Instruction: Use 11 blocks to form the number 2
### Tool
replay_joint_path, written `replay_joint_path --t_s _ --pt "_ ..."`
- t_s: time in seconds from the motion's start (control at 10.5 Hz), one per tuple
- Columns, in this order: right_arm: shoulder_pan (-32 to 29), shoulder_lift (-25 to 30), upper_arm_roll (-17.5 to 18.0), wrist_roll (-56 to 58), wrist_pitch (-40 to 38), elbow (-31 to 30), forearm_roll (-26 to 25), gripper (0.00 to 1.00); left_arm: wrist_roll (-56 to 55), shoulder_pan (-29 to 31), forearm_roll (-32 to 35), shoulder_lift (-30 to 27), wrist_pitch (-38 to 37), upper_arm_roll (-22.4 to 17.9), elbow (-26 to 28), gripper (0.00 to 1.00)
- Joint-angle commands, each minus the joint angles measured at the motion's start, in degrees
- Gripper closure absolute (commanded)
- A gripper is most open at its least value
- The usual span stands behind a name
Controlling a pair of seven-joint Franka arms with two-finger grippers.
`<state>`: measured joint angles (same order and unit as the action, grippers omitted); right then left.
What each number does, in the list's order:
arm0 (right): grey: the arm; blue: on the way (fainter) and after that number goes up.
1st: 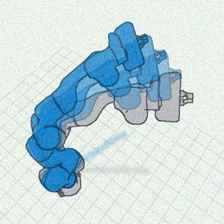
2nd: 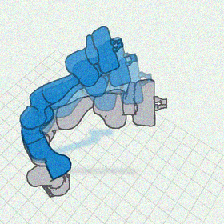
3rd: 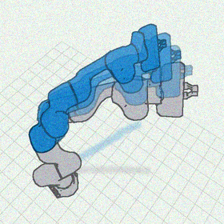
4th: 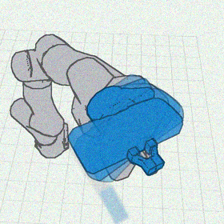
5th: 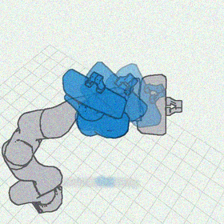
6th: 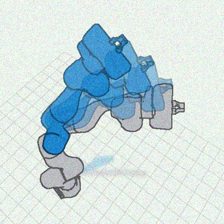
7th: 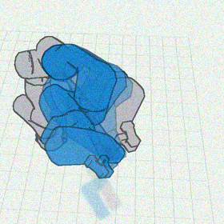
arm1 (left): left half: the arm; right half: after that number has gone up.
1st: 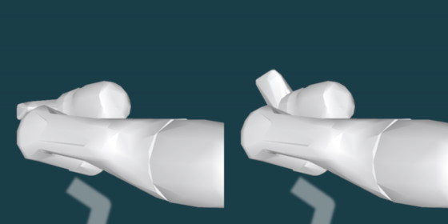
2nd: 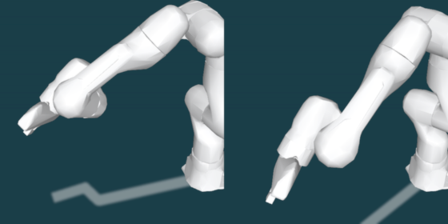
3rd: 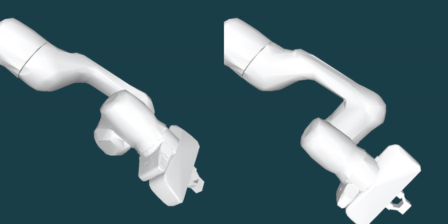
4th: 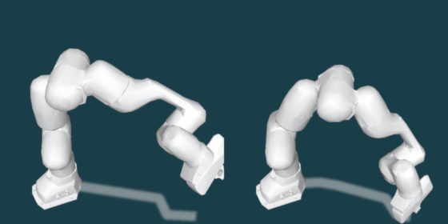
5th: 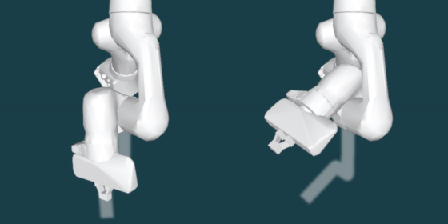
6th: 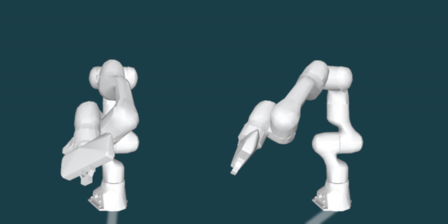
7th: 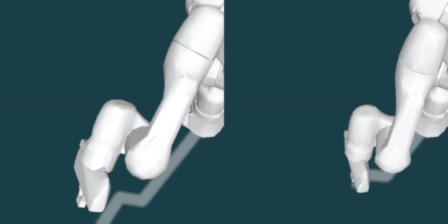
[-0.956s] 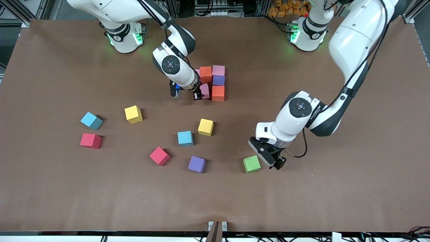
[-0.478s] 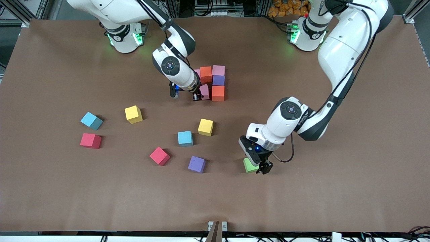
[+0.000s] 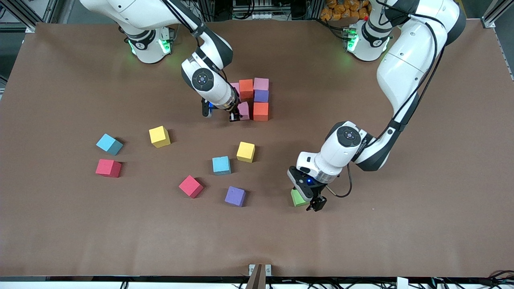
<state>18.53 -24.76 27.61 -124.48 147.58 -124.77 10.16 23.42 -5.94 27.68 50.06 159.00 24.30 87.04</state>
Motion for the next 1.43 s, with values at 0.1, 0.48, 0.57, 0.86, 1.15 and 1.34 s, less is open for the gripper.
replay_joint_path --t_s 0.1,0.48,0.57,0.86,1.15,1.34 --pt "0.89 -1.35 -0.36 -2.61 0.96 1.02 -0.93 1.00 2.86 -0.91 -1.75 1.09 0.70 -1.36 -1.17 0.00" --pt "3.35 -2.23 -2.30 -3.58 0.87 2.43 -1.19 1.00 2.34 -0.65 -1.84 0.74 0.96 -1.37 -1.17 0.00" --pt "3.35 -2.23 -2.30 -3.58 0.87 2.43 -1.72 1.00 2.25 -0.48 -1.84 -0.04 0.88 -1.28 -1.09 0.00" --pt "3.35 -2.23 -2.30 -3.93 0.96 2.60 -1.81 1.00 1.01 0.40 -2.89 -1.90 0.09 -0.31 1.19 0.00" --pt "3.62 -2.31 -2.30 -3.84 0.87 2.60 -1.90 1.00 0.58 1.63 -2.89 -2.07 0.09 -0.05 1.37 0.00" --pt "3.62 -2.31 -2.30 -3.84 0.96 2.60 -2.16 1.00 -0.04 1.90 -3.07 -2.86 0.17 0.30 2.17 0.00"
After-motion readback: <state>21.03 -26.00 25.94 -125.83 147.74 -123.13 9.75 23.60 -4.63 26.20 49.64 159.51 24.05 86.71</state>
